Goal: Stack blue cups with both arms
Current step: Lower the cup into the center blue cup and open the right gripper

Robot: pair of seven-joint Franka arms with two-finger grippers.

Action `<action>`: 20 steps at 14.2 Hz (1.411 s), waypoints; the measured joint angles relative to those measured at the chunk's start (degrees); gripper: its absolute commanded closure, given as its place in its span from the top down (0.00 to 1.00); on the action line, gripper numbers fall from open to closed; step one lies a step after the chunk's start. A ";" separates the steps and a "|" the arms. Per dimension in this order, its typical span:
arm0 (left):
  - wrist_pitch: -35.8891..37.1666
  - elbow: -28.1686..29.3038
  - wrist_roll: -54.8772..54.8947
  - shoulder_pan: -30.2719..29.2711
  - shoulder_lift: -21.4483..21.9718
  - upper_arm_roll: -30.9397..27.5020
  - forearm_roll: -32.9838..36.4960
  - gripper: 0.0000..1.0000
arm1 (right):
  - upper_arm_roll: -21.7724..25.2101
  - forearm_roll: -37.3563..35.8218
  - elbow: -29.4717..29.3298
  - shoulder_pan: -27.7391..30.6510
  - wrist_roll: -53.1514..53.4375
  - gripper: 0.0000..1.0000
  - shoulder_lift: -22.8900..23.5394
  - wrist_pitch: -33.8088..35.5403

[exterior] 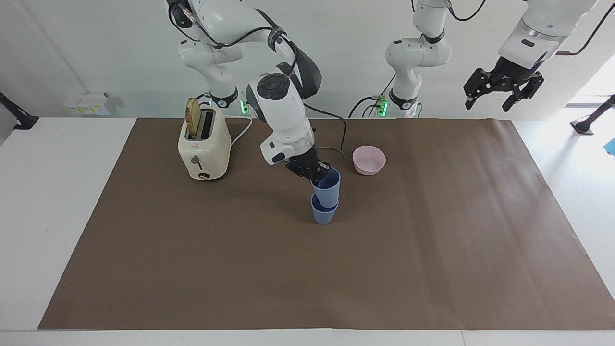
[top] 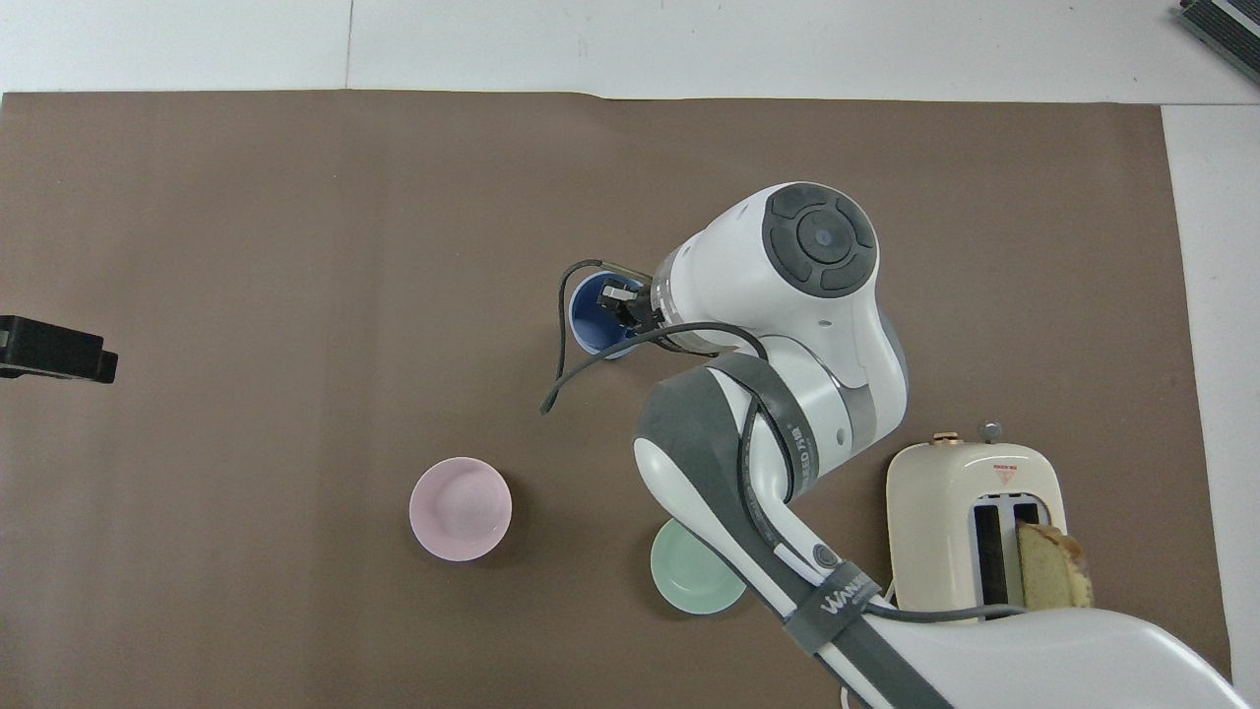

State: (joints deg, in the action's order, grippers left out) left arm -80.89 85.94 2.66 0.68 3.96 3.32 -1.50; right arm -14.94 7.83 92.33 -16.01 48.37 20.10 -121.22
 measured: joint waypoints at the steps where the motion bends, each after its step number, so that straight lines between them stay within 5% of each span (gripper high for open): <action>1: 0.00 0.00 0.00 0.00 0.00 0.00 0.00 1.00 | 0.01 0.00 0.03 0.00 0.00 0.00 0.00 0.03; 20: 0.00 0.00 0.00 0.00 0.00 0.00 0.00 1.00 | 0.50 -1.89 2.04 0.44 -1.48 0.00 2.52 -0.82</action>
State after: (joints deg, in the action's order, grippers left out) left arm -80.89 85.94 2.66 0.68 3.96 3.31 -1.50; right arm -14.44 5.93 94.36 -15.58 46.89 22.62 -122.04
